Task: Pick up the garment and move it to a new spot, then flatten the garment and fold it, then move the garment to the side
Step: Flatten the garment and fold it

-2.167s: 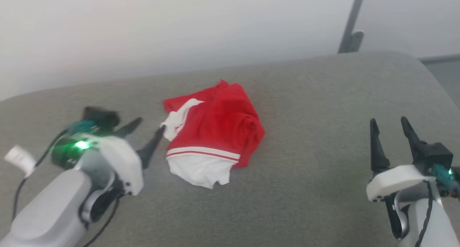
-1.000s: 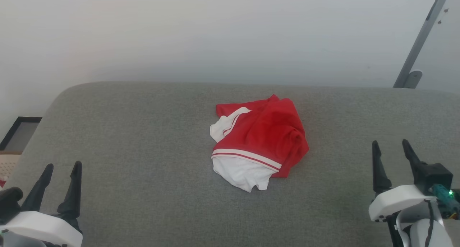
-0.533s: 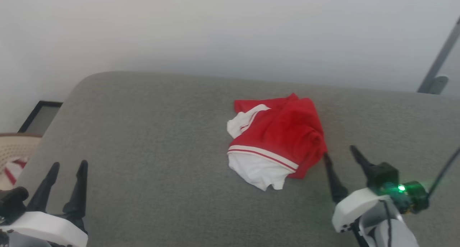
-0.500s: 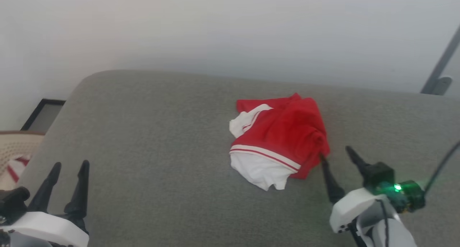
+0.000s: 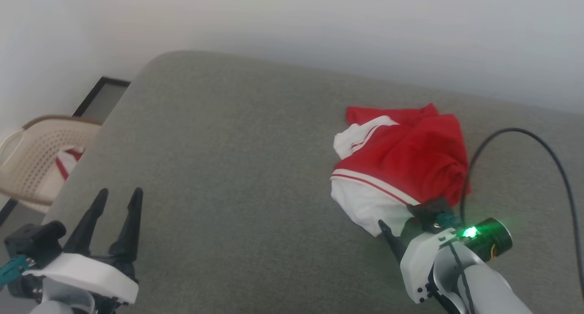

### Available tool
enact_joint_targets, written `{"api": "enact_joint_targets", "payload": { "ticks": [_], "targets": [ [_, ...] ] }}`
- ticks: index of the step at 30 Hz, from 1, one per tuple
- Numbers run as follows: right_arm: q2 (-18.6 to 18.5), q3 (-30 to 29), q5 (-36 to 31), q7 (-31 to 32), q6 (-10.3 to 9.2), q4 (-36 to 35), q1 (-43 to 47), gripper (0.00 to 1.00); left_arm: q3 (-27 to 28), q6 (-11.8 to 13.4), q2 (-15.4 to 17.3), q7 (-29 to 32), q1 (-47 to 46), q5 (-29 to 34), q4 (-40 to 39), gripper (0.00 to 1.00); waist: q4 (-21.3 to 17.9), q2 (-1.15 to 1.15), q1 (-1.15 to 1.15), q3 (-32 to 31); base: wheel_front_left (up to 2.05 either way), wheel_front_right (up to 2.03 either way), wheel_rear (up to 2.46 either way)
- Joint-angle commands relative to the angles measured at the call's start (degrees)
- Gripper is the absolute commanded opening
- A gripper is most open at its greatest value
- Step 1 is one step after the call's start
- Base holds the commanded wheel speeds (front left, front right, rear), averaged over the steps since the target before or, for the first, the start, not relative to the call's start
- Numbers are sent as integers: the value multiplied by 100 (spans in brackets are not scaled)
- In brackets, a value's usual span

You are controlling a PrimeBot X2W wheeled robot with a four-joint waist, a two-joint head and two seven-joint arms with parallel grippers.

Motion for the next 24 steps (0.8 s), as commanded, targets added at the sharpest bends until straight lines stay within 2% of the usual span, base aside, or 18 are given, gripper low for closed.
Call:
{"api": "enact_joint_targets", "payload": {
  "ticks": [1, 6, 10, 11, 12, 13, 19, 24],
  "targets": [
    [-52, 93, 36, 129, -4, 70, -110, 100, -30, -38, -44, 0, -117, 42, 32, 100, 168, 0, 0, 170, 0, 0, 0],
    [-216, 375, 62, 522, -6, 344, -358, 100, -89, -122, -199, -8, -306, 75, 141, 100, 346, 0, 0, 377, 0, 0, 0],
    [-263, 503, -170, 606, -6, 653, -553, 100, -84, -198, -311, -15, -411, 88, 251, 100, 431, 0, 0, 491, 0, 0, 0],
    [-257, 526, -220, 624, -6, 754, -586, 74, -75, -216, -328, -17, -424, 98, 279, 100, 441, 0, 0, 503, 0, 0, 0],
    [-248, 524, -267, 644, -6, 852, -620, 3, -64, -234, -342, -18, -443, 104, 307, 100, 448, 0, 0, 516, 0, 0, 0],
    [-237, 549, -308, 662, -6, 944, -657, 0, -48, -252, -361, -19, -463, 109, 331, 100, 452, 0, 0, 526, 0, 0, 0],
    [-106, 452, -218, 708, -6, 1177, -806, 0, 87, -314, -409, -26, -411, 139, 435, 100, 355, 0, 0, 503, 0, 0, 0],
    [-220, 515, 105, 862, -7, 802, -781, 0, 208, -330, -369, -28, -316, 153, 432, 100, 152, 0, 0, 401, 0, 0, 0]
  ]
}}
